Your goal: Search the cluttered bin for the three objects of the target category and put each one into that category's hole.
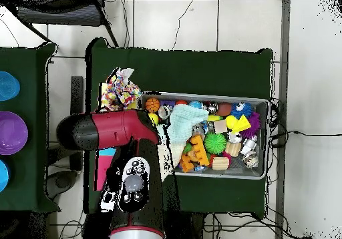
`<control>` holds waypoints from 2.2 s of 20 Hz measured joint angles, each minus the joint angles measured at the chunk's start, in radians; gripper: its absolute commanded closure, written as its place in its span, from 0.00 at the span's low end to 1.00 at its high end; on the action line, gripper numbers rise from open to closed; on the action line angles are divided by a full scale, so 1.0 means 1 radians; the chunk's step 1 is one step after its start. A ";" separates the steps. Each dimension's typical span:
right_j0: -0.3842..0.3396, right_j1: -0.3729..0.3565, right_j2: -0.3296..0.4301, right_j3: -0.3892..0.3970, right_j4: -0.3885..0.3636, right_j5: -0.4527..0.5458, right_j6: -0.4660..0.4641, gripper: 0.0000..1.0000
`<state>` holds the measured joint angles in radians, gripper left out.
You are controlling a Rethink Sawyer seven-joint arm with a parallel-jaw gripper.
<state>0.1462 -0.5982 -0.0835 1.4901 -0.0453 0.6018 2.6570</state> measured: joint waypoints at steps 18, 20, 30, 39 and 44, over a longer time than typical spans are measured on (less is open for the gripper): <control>-0.010 -0.016 -0.037 -0.039 0.042 0.023 0.000 1.00; -0.010 -0.028 -0.037 -0.043 0.050 0.043 0.000 1.00; -0.006 -0.054 -0.054 -0.084 0.068 0.098 0.000 1.00; -0.006 -0.037 -0.070 -0.146 0.068 0.099 0.000 1.00; -0.006 -0.031 -0.079 -0.182 0.068 0.101 0.000 1.00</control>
<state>0.1398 -0.6291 -0.1628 1.3078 0.0226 0.7032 2.6570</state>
